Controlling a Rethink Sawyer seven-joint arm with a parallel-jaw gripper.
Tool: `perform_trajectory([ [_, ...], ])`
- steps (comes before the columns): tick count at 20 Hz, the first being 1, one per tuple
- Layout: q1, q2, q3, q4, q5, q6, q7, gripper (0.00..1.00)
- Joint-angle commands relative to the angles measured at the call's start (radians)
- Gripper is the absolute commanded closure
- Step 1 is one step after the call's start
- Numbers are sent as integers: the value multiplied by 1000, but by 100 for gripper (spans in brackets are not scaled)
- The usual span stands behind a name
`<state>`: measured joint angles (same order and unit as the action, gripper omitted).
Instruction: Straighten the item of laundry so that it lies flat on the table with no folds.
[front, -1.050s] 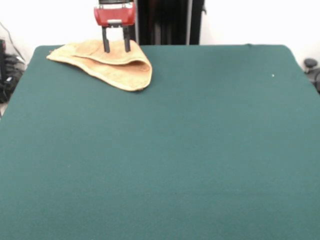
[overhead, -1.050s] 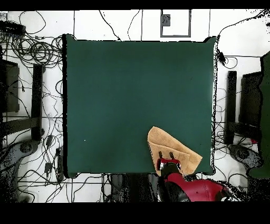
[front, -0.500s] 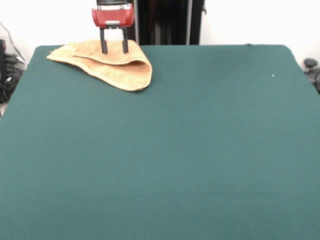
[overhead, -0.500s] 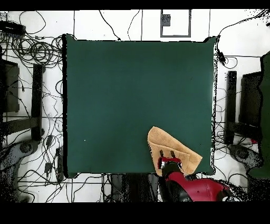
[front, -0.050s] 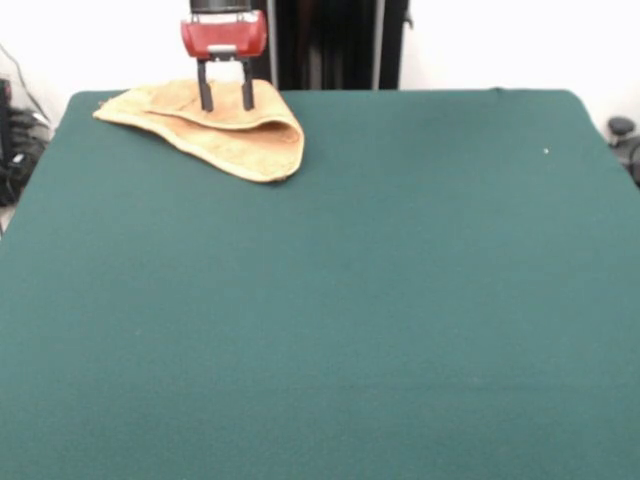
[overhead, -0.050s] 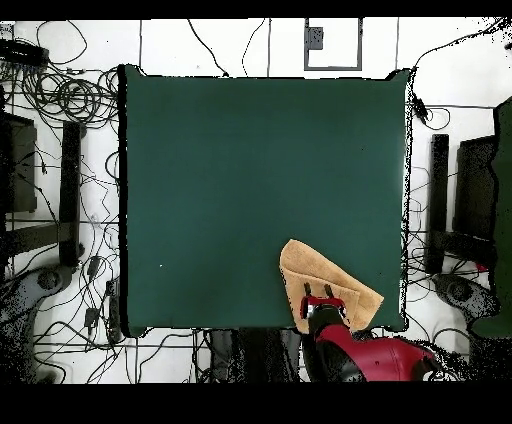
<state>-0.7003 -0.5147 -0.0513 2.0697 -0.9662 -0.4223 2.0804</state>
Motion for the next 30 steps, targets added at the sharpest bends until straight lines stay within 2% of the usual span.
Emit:
perform_trajectory([
  [1, 29, 155, 17, -158, 20, -182, -21, 0],
  [10, 40, 154, 24, -159, -48, -148, 10, 0],
  [14, 40, 131, 56, -159, -129, -46, 36, 0],
  [17, 46, 130, 50, -162, -138, -51, 44, 0],
  [18, 48, 130, 48, -163, -140, -53, 47, 100],
  [28, 43, 118, 68, -160, -165, -19, 81, 100],
  [30, 62, 123, 40, -164, -134, -29, 59, 100],
])
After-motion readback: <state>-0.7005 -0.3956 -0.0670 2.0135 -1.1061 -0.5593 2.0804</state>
